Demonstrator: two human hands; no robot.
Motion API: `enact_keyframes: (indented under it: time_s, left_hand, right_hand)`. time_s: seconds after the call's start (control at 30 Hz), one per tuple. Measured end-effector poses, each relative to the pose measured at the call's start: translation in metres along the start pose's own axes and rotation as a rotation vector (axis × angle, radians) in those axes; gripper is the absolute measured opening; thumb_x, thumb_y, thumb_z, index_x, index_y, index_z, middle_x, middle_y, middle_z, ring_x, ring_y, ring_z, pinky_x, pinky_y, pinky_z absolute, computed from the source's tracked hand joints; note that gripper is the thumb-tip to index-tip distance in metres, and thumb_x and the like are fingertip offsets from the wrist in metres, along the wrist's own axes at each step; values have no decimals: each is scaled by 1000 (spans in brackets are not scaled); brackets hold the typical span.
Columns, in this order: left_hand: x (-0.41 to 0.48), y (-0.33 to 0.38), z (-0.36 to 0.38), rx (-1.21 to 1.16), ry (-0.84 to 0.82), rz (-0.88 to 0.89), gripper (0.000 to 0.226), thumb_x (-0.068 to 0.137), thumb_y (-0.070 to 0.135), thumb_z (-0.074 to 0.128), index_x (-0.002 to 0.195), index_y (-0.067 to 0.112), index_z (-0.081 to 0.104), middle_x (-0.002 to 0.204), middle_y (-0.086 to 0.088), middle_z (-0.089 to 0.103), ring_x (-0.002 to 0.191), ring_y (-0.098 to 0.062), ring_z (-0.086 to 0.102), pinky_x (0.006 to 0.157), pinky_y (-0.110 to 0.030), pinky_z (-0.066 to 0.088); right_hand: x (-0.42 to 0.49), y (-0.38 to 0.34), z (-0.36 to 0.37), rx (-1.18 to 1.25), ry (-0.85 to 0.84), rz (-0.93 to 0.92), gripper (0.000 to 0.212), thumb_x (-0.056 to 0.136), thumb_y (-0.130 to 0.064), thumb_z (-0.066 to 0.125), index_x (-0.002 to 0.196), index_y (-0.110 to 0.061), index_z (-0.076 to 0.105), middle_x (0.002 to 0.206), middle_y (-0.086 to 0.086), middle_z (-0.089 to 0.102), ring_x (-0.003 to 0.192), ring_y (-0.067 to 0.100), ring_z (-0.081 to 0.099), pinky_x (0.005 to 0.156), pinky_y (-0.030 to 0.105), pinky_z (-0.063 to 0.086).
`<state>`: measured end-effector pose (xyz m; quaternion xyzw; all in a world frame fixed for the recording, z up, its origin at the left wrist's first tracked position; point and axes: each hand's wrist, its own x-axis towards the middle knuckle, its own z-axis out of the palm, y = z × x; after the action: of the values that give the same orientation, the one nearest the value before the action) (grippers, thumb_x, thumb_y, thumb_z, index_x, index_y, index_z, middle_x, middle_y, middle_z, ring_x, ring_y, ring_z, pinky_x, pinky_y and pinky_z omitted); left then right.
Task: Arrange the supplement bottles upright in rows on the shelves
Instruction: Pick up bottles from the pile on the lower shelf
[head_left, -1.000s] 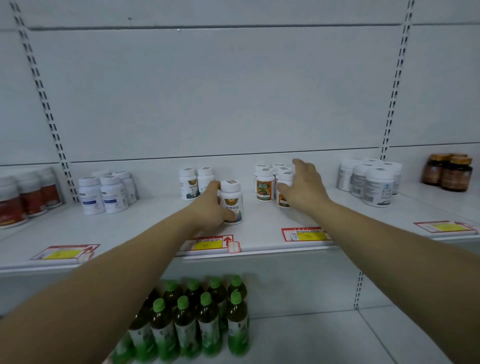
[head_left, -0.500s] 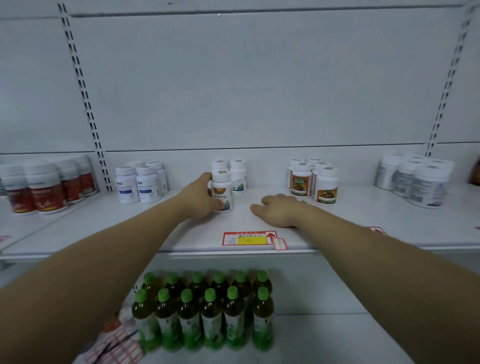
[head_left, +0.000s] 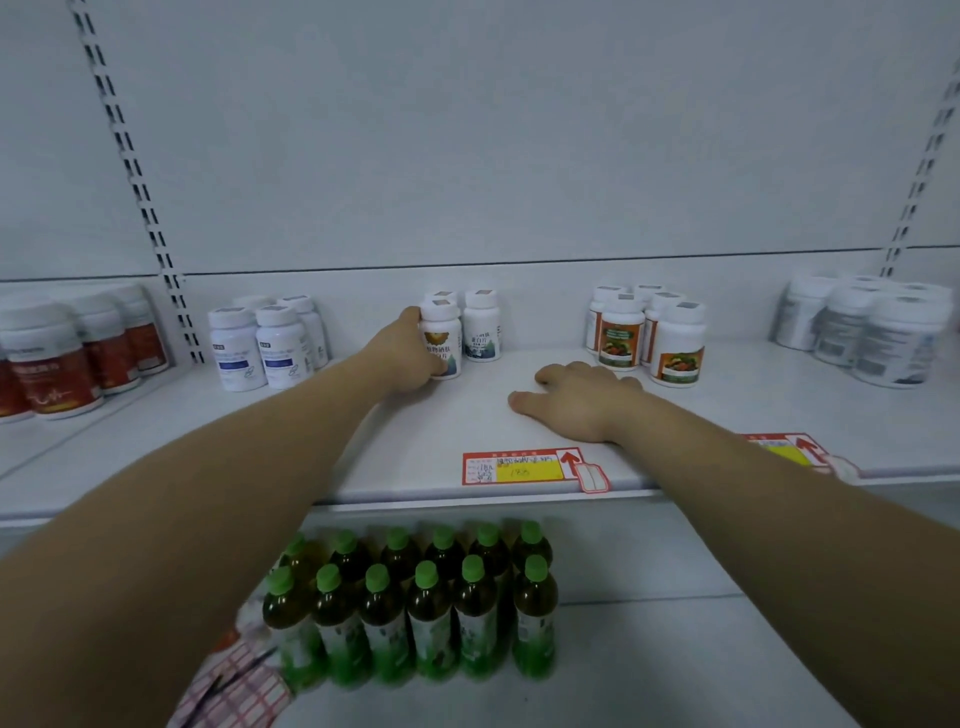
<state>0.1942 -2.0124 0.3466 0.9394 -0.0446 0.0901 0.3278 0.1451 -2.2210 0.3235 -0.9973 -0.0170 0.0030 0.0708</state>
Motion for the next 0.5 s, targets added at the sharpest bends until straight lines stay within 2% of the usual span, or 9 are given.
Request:
enact_keyframes:
  time_s: [0.1,0.2,0.33,0.43,0.5]
  left_hand:
    - [5,-1,2,3,-4,0,72,80,18,71,139,14,31,132,-11,52,115,-30,51,95,-34,39]
    - [6,-3,1,-4,-21,4,73,80,22,71,140,15,30,132,-10,52,115,-28,51,91,-31,37]
    - [-8,-6,-5,11,-60,-24,72,82,34,69,140,17,29,133,-8,50,106,-24,50,85,-32,38]
    - [-40,-7,-18,103,-68,-39,75,86,41,63,146,20,24,146,-6,39,125,-26,44,100,-35,35]
    - [-64,-7,-28,207,-93,-10,71,87,46,59,146,23,26,149,-4,35,130,-25,40,105,-35,31]
  right_hand:
    - [1,-1,0,-9,-2,3,82,80,-81,24,146,-33,26,154,5,26,139,32,26,109,55,20]
    - [1,-1,0,-26,-5,7,82,79,-82,23,147,-35,25,155,4,24,140,32,24,108,55,18]
    - [2,-2,0,-15,-1,7,83,78,-82,24,146,-36,27,155,4,25,139,32,26,108,55,20]
    - [-3,-4,-3,-12,-4,-16,84,77,-82,26,145,-33,29,152,6,29,136,33,30,107,53,26]
    - [-2,-6,-11,-24,-47,-18,83,79,-77,31,145,-26,32,150,9,32,133,33,35,107,49,30]
